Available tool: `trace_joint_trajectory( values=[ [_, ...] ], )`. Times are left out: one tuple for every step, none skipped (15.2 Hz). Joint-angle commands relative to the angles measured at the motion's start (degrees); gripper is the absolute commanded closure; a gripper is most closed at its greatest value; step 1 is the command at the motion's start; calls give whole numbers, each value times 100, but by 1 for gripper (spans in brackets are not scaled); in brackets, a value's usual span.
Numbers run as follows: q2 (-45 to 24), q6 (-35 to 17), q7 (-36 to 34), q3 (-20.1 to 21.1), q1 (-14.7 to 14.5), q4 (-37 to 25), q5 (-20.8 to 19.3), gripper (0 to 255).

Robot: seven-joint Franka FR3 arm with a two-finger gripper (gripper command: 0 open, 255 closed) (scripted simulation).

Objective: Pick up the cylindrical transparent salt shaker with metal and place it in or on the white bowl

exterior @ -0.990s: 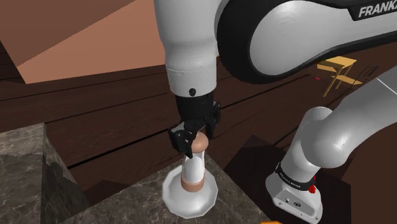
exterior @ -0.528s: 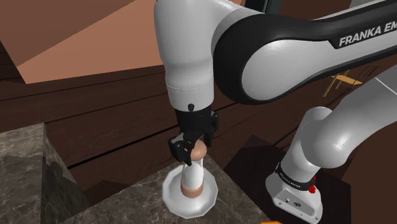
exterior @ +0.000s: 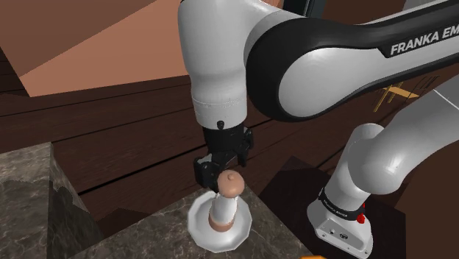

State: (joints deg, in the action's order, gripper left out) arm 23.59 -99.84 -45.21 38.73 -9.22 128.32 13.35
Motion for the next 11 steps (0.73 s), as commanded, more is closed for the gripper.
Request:
trace_joint_trajectory(
  values=[
    [0,0,0,0,0,0,0,0],
    [0,0,0,0,0,0,0,0],
    [0,0,0,0,0,0,0,0],
    [-10,187,-12,-26,16,-197,-28,0],
    [-29,373,-26,-49,33,-400,-57,0],
    [-58,556,-44,-68,51,-610,-88,0],
    [-86,700,-60,-80,66,-780,-114,0],
    [-86,700,-60,-80,66,-780,-114,0],
    [-85,700,-60,-80,66,-779,-113,0],
    [-86,700,-60,-80,66,-780,-113,0],
    [-86,700,-60,-80,66,-780,-114,0]
  ],
)
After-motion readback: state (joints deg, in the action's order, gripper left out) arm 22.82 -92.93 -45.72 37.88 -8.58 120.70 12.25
